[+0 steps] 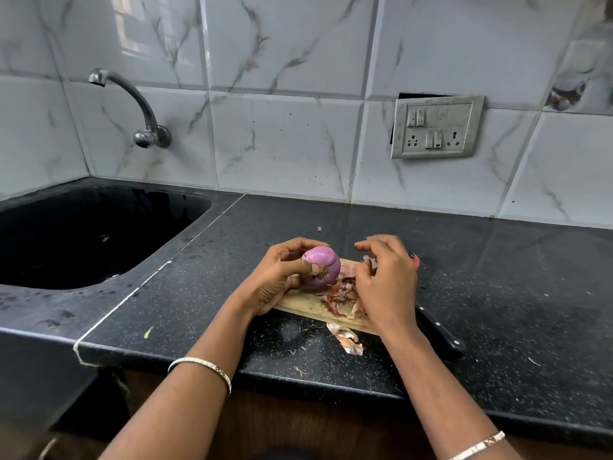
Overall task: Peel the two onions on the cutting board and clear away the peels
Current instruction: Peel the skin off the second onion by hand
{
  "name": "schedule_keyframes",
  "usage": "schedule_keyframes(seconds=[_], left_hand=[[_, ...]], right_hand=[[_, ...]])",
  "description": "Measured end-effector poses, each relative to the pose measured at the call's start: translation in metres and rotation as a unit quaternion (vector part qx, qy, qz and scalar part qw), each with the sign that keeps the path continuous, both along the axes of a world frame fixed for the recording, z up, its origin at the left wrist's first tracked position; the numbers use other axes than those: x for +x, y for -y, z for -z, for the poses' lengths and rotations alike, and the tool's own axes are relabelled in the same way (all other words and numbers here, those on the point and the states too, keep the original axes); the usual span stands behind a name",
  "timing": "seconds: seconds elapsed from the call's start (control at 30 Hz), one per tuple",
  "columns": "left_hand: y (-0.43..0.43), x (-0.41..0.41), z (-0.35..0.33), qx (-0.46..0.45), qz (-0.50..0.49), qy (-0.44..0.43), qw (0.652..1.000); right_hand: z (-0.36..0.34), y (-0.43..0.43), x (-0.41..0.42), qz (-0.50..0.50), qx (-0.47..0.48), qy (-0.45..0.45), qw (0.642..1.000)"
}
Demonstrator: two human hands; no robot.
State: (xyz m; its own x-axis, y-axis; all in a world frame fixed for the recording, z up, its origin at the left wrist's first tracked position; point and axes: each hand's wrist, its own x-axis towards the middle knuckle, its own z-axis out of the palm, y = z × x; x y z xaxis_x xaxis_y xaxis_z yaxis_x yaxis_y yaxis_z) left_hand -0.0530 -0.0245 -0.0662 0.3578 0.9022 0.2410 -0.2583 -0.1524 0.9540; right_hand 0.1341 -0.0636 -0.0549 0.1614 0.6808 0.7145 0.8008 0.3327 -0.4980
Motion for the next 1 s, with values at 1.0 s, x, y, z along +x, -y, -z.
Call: schedule_keyframes(seconds=[1.0], left_hand=[[0.016, 0.006, -0.011, -0.019, -0.003, 0.008, 1.0]], right_hand=[[-0.002, -0.004, -0.002, -0.178, -0.032, -0.118, 0.976]])
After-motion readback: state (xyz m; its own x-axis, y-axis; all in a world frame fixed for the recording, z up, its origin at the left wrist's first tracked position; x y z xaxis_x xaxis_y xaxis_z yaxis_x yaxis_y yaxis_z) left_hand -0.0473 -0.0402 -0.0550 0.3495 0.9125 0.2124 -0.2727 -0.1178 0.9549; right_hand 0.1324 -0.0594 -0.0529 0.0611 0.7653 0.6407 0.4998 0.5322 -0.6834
